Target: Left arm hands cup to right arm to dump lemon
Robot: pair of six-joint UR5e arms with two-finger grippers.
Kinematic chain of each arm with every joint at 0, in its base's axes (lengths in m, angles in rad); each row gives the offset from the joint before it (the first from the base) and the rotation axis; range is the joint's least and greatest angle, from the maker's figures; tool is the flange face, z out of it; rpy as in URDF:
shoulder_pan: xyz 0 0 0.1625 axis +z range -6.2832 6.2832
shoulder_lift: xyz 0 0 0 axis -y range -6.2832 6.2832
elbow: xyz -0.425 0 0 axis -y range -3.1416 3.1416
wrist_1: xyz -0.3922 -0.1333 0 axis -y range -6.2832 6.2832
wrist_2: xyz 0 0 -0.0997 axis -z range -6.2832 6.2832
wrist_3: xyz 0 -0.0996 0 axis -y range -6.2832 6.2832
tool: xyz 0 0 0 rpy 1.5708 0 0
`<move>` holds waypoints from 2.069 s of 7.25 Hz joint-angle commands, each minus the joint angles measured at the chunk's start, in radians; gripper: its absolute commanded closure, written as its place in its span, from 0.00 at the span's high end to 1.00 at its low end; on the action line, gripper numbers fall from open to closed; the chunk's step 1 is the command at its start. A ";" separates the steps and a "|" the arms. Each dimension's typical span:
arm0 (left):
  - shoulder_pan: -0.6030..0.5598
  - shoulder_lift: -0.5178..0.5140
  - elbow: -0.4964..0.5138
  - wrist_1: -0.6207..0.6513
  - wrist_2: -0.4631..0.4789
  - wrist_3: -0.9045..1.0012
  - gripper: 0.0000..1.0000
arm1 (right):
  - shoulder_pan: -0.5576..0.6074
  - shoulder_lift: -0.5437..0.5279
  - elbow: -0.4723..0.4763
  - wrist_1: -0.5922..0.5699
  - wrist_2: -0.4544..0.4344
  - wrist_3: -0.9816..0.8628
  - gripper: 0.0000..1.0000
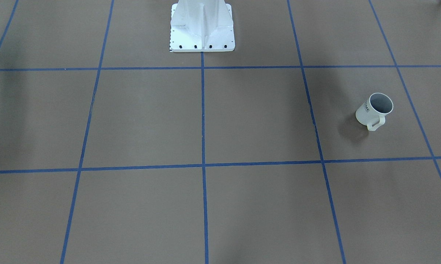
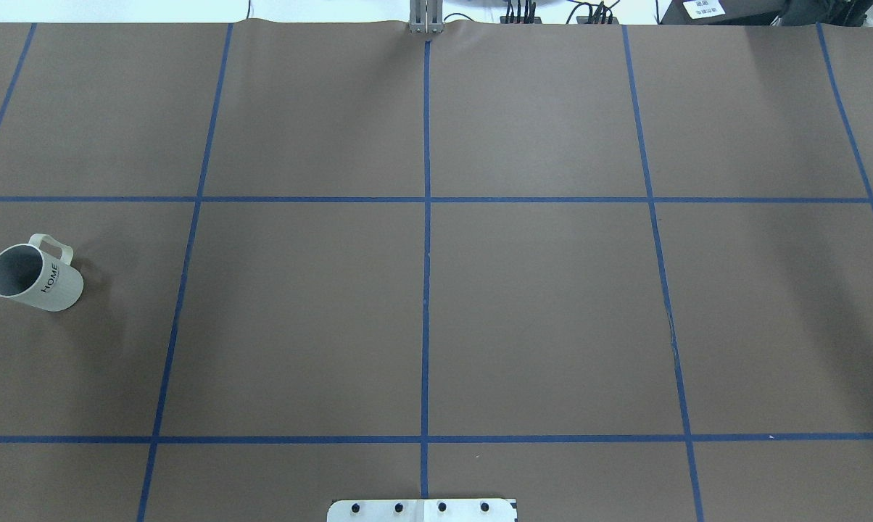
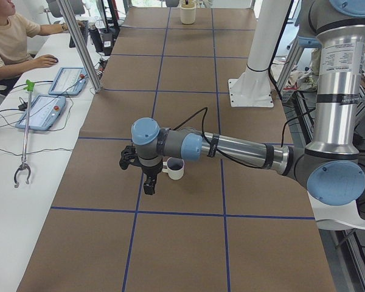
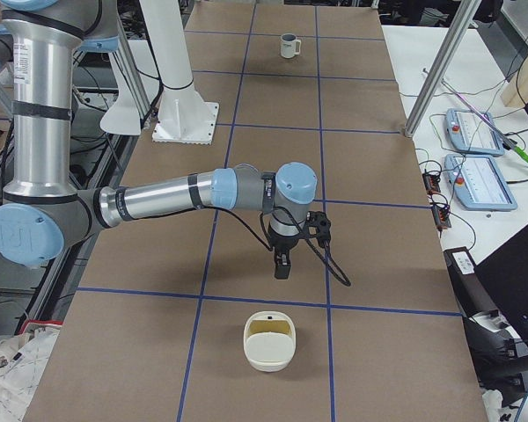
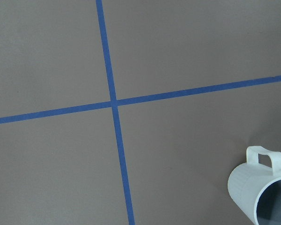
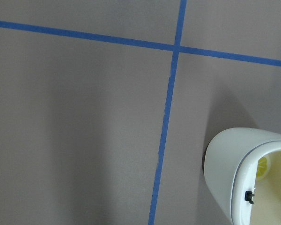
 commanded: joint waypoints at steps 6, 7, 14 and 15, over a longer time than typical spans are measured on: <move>0.000 -0.036 0.053 0.012 0.040 -0.036 1.00 | -0.001 0.009 0.043 0.025 -0.003 0.041 1.00; 0.000 -0.027 0.062 0.010 0.035 -0.035 1.00 | -0.001 0.009 0.043 0.026 -0.001 0.041 1.00; 0.000 -0.050 0.053 0.010 0.008 -0.035 1.00 | -0.004 0.010 0.038 0.031 -0.003 0.042 1.00; 0.000 -0.053 0.053 0.012 0.008 -0.035 1.00 | -0.004 0.009 0.037 0.031 -0.003 0.039 1.00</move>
